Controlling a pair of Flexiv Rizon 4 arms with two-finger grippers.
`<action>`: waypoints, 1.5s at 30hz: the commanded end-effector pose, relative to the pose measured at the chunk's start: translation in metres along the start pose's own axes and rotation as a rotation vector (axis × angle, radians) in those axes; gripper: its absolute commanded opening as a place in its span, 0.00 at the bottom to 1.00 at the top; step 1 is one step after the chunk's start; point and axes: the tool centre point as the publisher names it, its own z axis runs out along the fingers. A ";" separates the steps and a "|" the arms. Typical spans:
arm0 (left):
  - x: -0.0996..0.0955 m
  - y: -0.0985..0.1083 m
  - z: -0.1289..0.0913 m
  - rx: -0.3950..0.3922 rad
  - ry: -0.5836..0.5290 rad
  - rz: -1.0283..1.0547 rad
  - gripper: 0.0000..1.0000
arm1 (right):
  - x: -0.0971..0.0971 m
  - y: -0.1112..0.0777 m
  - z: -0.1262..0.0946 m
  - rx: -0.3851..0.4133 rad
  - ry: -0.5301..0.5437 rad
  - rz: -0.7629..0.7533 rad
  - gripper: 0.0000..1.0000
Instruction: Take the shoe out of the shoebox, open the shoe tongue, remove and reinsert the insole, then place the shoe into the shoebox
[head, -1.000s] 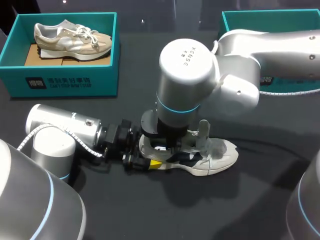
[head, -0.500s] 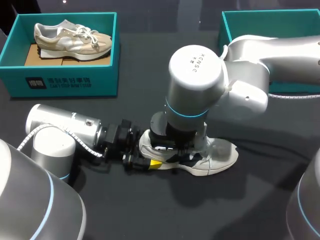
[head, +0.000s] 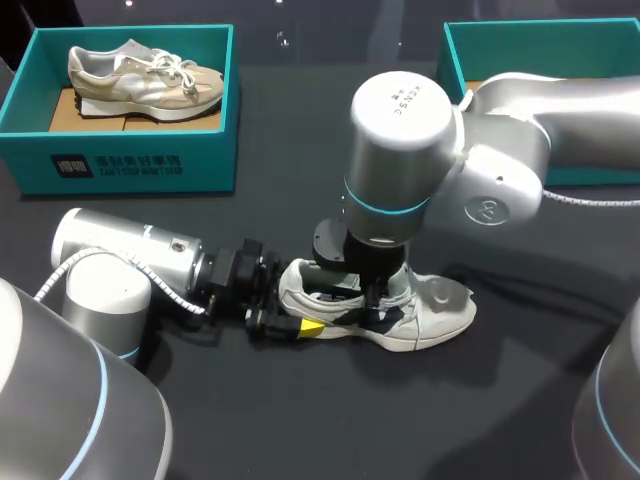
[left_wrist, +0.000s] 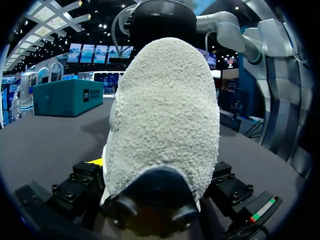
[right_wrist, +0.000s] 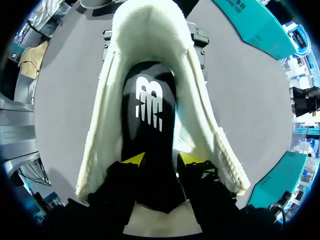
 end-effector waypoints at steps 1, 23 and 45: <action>0.000 0.001 0.002 -0.002 0.001 0.000 0.00 | -0.010 0.001 0.010 -0.002 0.038 -0.001 0.44; 0.000 0.001 0.002 -0.002 0.001 0.000 0.00 | 0.030 -0.002 0.033 -0.051 0.165 0.050 0.00; 0.000 0.001 0.002 -0.002 0.001 0.000 0.00 | 0.024 -0.016 -0.018 -0.323 0.020 -0.061 0.00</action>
